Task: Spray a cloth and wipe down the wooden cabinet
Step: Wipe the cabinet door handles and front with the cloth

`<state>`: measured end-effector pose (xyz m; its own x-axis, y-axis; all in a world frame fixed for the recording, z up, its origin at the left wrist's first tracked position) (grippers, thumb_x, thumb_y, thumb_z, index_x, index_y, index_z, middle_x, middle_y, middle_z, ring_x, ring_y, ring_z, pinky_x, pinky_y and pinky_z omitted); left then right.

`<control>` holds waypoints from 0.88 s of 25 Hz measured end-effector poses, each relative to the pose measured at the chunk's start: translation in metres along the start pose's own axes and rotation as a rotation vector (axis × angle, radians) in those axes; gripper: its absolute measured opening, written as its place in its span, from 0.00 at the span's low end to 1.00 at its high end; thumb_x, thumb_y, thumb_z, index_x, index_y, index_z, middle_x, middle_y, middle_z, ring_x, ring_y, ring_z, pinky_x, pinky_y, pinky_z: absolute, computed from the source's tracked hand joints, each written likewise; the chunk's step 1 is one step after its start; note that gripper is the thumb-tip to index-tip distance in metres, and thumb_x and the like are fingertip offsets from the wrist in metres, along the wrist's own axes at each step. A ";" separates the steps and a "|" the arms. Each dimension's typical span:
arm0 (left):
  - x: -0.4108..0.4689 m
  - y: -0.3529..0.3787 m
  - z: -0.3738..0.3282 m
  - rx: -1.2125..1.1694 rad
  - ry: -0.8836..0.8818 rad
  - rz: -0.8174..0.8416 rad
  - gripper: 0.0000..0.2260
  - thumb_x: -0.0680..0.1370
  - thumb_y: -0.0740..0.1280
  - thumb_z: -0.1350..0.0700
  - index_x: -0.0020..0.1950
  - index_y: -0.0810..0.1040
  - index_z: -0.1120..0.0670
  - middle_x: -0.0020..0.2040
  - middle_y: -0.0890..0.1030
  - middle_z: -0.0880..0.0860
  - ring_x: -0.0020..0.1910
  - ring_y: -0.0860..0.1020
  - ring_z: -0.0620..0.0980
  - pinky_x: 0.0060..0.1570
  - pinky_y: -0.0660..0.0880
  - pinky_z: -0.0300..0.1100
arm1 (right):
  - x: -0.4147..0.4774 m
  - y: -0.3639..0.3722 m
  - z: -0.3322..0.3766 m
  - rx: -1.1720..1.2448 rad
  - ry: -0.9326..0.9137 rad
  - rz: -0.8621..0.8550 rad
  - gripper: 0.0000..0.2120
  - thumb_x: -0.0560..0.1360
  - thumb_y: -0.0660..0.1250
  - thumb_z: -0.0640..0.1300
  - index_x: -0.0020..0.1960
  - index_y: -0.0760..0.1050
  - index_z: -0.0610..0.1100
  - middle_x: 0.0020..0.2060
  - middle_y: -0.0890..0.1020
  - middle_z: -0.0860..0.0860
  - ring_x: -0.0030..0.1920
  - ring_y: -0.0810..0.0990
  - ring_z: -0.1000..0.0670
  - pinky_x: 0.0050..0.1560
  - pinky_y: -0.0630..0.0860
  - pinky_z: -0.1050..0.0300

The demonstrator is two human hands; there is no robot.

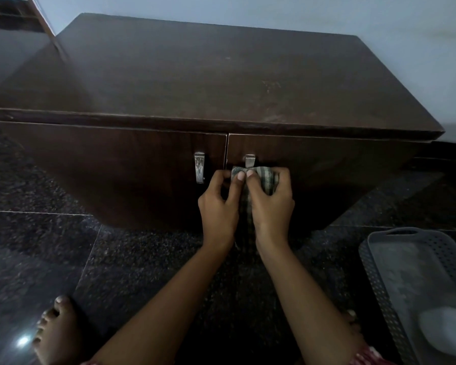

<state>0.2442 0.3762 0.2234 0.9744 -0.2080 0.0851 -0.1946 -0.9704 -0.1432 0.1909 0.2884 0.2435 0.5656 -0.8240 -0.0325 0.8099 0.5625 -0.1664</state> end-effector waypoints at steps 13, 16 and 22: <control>-0.007 0.006 0.001 -0.048 0.015 -0.042 0.03 0.79 0.62 0.54 0.47 0.73 0.52 0.35 0.76 0.44 0.31 0.75 0.34 0.31 0.69 0.24 | -0.001 0.002 -0.015 0.072 -0.106 0.068 0.06 0.76 0.65 0.46 0.50 0.69 0.48 0.38 0.77 0.59 0.38 0.77 0.69 0.35 0.72 0.77; -0.009 0.007 0.008 -0.009 0.030 -0.051 0.03 0.79 0.62 0.54 0.48 0.73 0.52 0.36 0.77 0.44 0.34 0.76 0.36 0.34 0.70 0.24 | -0.003 0.002 -0.023 0.041 -0.117 0.092 0.06 0.77 0.64 0.46 0.51 0.68 0.48 0.39 0.77 0.59 0.37 0.76 0.72 0.35 0.71 0.79; -0.009 0.011 0.020 0.016 0.003 -0.061 0.08 0.79 0.61 0.54 0.53 0.75 0.56 0.37 0.77 0.43 0.35 0.76 0.36 0.34 0.71 0.25 | -0.002 0.004 -0.034 0.003 -0.099 0.080 0.10 0.77 0.63 0.47 0.55 0.70 0.43 0.39 0.76 0.60 0.37 0.77 0.66 0.33 0.70 0.79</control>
<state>0.2355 0.3700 0.2017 0.9841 -0.1488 0.0972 -0.1329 -0.9792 -0.1535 0.1877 0.2895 0.2094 0.6409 -0.7658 0.0522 0.7620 0.6265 -0.1642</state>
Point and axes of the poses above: each hand's wrist, its own x-axis towards the middle knuckle, its own y-axis out of the palm, z = x × y, the point moved 5 cm from there along x, towards the middle knuckle
